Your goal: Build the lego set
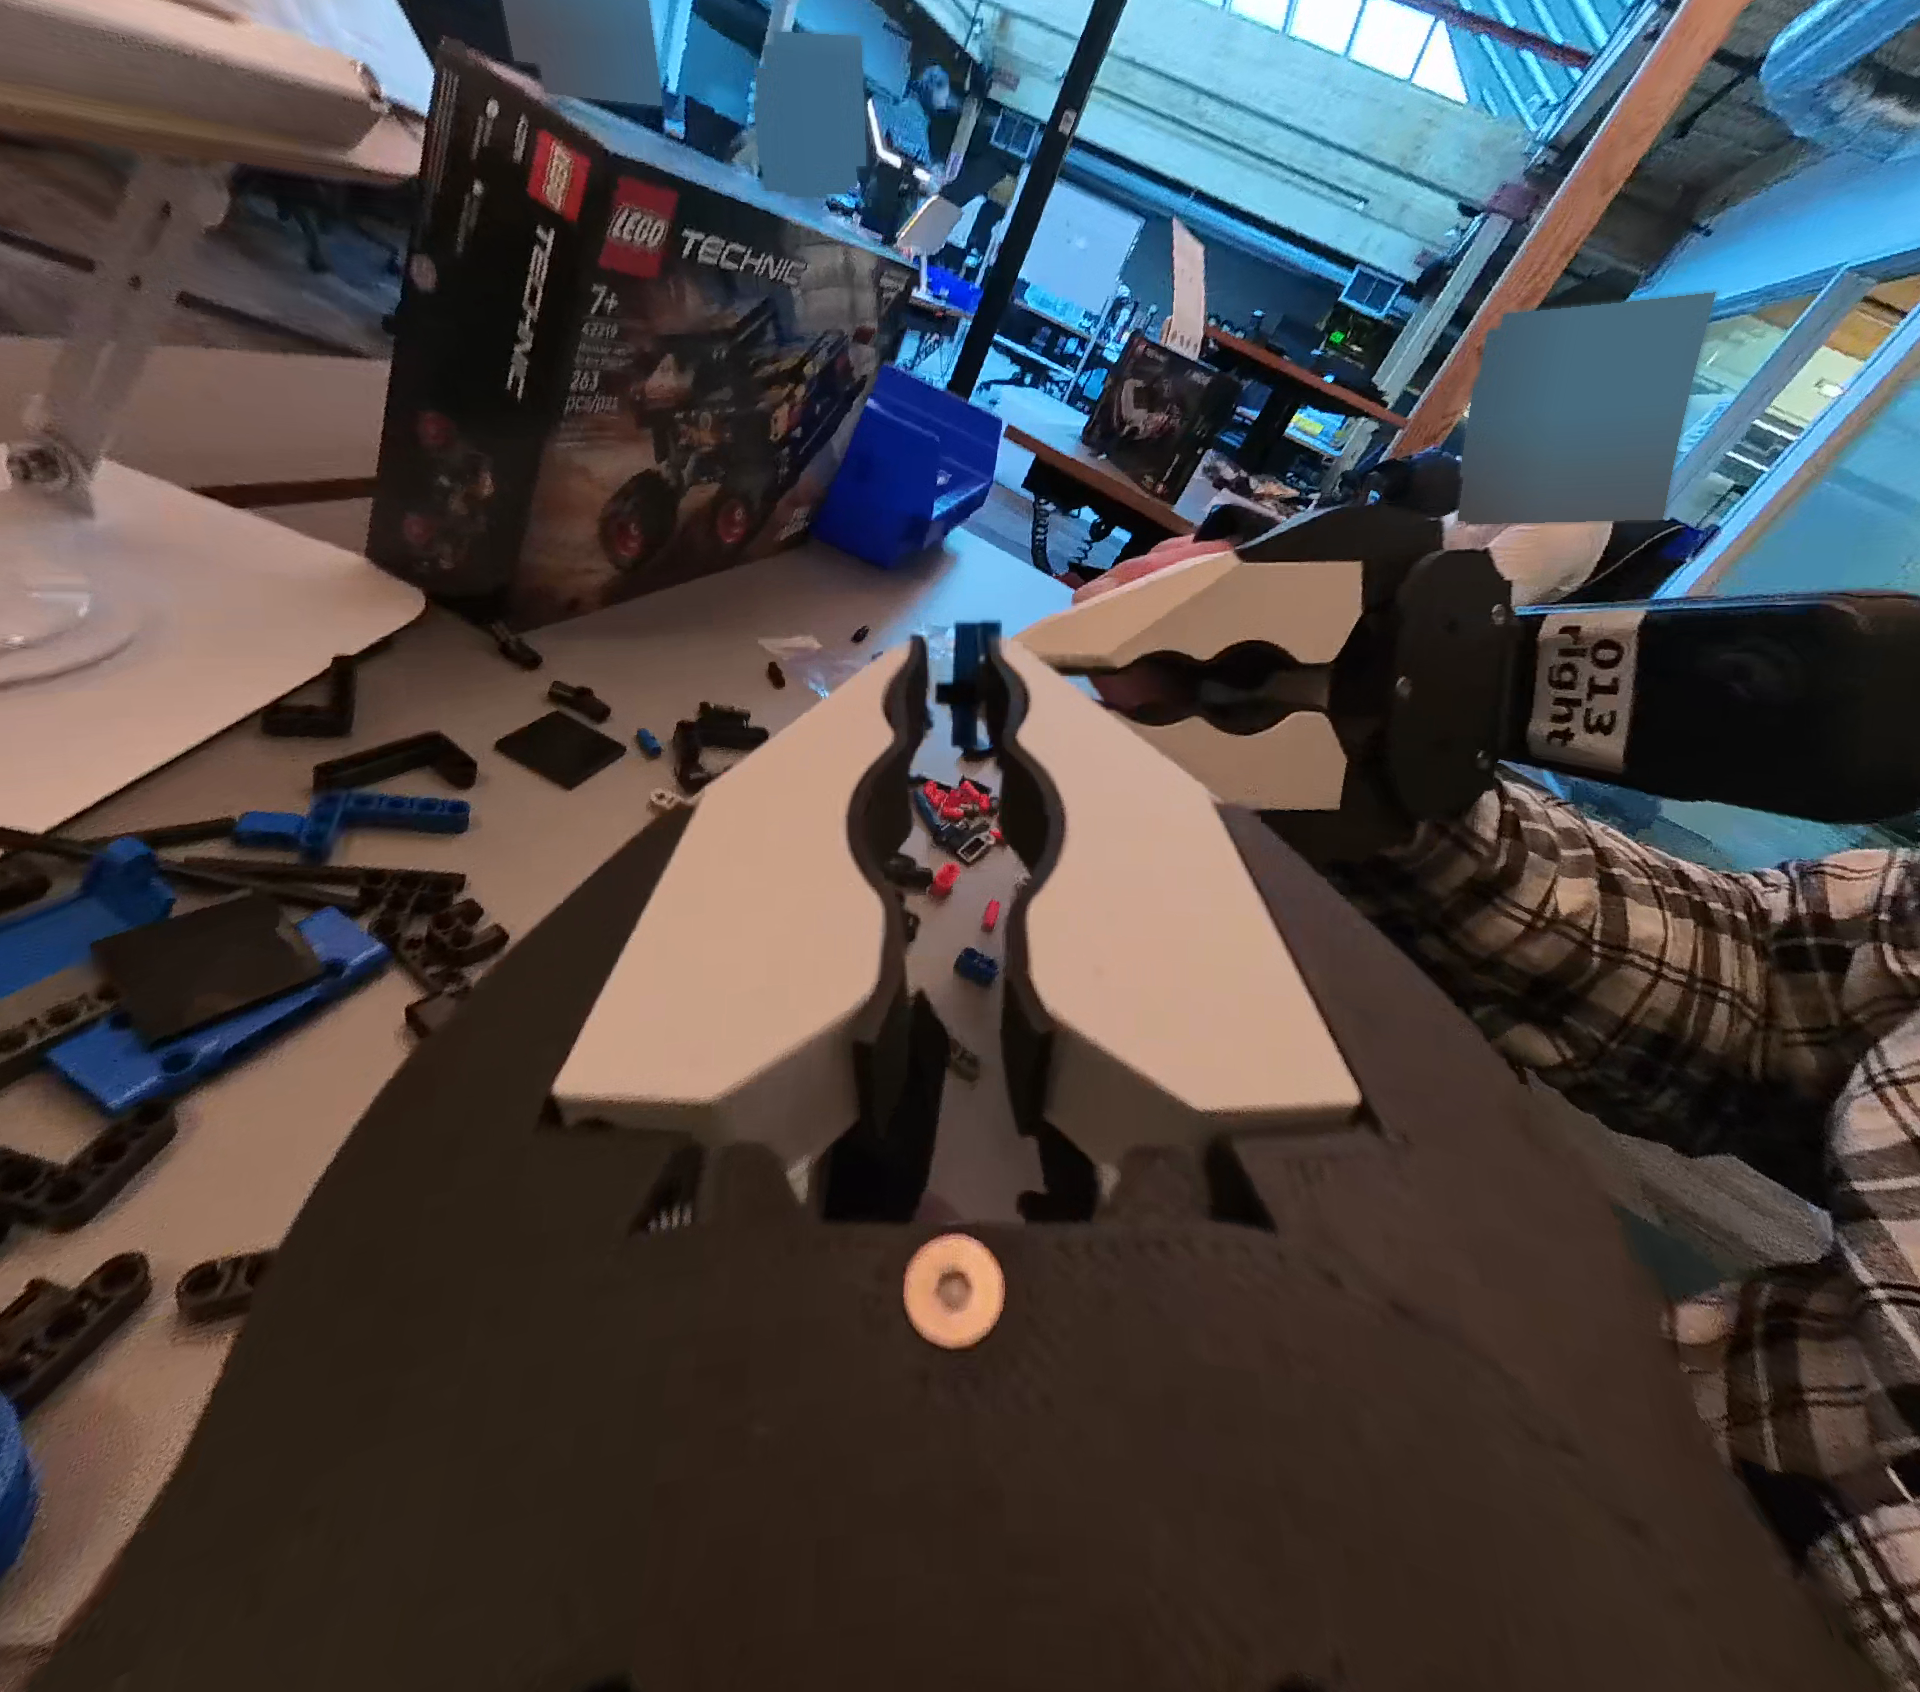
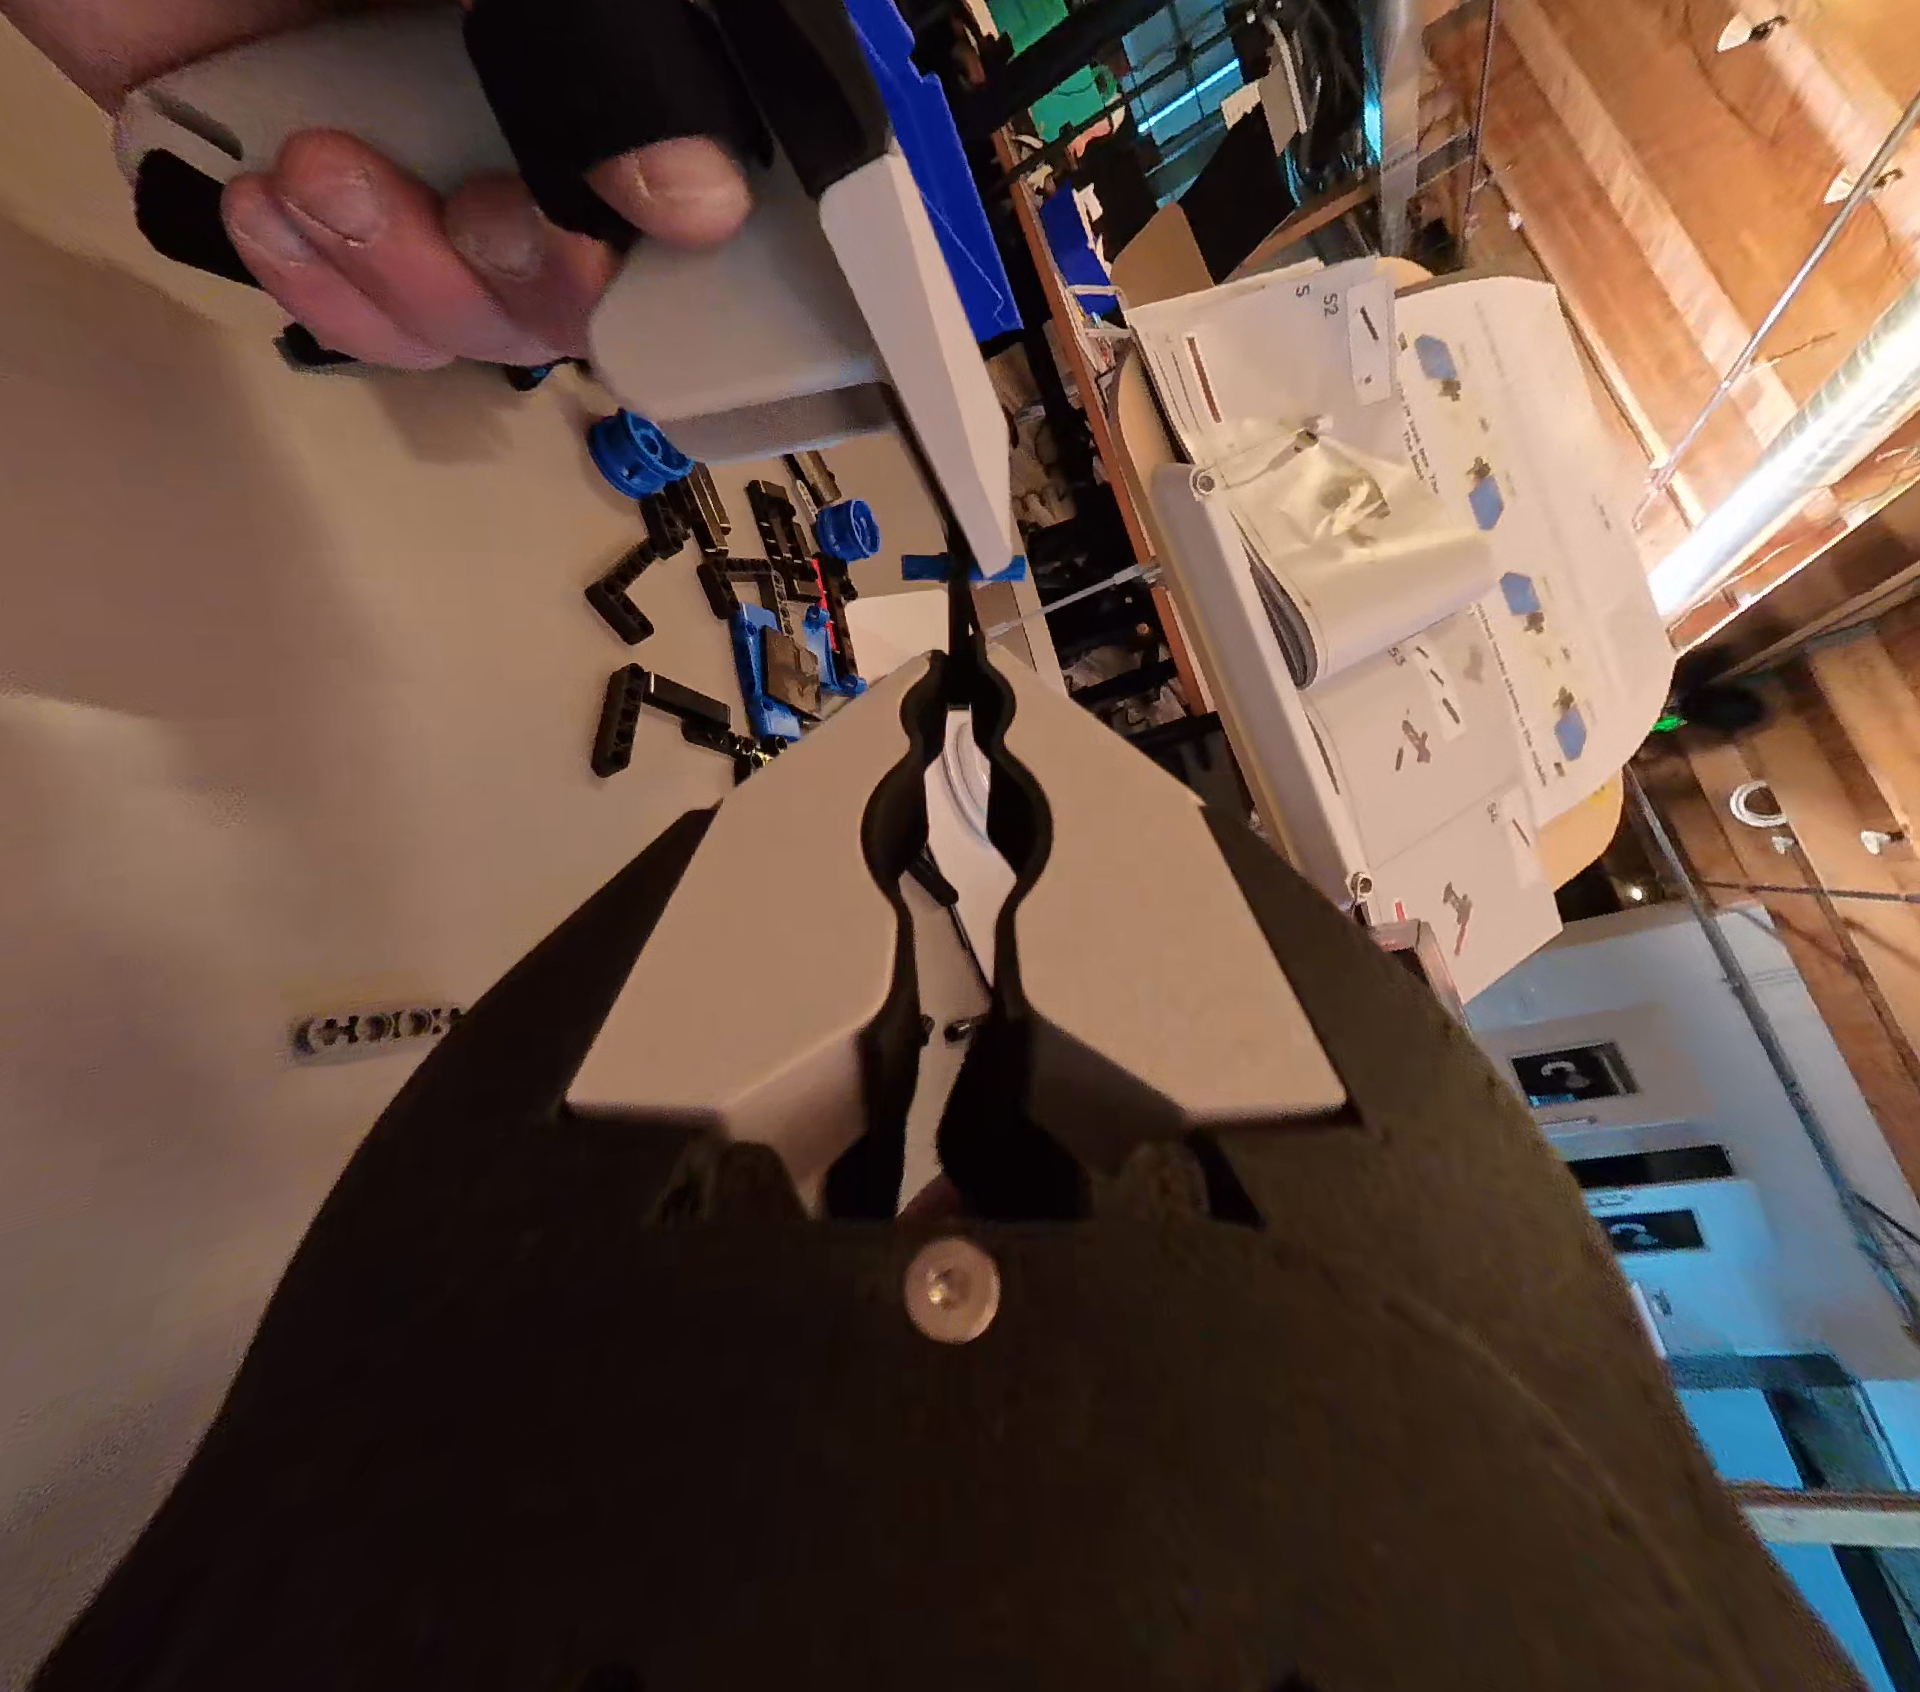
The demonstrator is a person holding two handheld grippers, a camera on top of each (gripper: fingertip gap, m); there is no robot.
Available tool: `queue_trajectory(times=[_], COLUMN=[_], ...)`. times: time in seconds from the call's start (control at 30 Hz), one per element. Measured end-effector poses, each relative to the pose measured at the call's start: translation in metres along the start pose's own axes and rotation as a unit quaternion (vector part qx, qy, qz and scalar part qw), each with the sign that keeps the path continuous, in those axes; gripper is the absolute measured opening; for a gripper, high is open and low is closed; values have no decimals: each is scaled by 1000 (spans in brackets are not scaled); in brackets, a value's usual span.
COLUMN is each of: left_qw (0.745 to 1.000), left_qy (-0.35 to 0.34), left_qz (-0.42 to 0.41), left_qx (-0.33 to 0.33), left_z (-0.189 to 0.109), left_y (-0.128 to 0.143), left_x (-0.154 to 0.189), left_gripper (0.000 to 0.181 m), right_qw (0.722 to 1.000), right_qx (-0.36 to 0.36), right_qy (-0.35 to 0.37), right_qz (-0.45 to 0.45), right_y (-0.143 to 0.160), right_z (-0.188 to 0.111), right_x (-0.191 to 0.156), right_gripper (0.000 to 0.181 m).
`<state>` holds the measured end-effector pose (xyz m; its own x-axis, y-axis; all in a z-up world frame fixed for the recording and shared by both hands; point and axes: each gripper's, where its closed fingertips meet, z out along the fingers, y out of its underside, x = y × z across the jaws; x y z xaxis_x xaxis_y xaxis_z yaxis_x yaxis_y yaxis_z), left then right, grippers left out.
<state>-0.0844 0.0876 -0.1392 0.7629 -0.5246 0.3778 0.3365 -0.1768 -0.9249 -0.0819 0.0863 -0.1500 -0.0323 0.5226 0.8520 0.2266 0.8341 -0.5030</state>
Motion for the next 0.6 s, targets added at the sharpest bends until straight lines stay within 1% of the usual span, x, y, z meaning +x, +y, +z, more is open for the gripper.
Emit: queue_trajectory(times=[0.03, 0.1, 0.2, 0.27, 0.33, 0.37, 0.47, 0.53, 0.6], left_qw=[1000, 1000, 1000, 999, 998, 998, 998, 999, 999], left_qy=[4, 13, 9, 14, 25, 28, 39, 42, 47], left_qz=[1, -6, -8, -22, -42, -45, -43, -29, -19], left_qx=[6, 5, 17, 21, 25, 24, 12, 0, -4], left_z=[0, 0, -2, -3, -3, -3, 0, 2, 4], left_y=[-2, -1, -5, -7, -8, -7, -3, 1, 2], left_x=[1, 2, 0, -1, 0, 0, 4, 7, 11], left_gripper=[4, 3, 3, 3, 3, 3, 3, 3, 3], right_qw=[1000, 1000, 998, 994, 991, 990, 986, 977, 961], right_qx=[3, 8, 35, 55, 49, 42, 37, 47, 66], right_qy=[1, 1, 3, 5, 3, -2, -27, -61, -93], right_qz=[-2, 6, 47, 92, 123, 132, 158, 197, 250], right_y=[-1, -2, -8, -9, -2, 3, 7, 4, -2], right_z=[0, -2, -7, -13, -14, -13, -9, -7, -7], right_x=[0, 1, 8, 18, 24, 23, 15, 6, 1], right_gripper=[0, 0, 1, 10, 18, 24, 32, 32, 23])
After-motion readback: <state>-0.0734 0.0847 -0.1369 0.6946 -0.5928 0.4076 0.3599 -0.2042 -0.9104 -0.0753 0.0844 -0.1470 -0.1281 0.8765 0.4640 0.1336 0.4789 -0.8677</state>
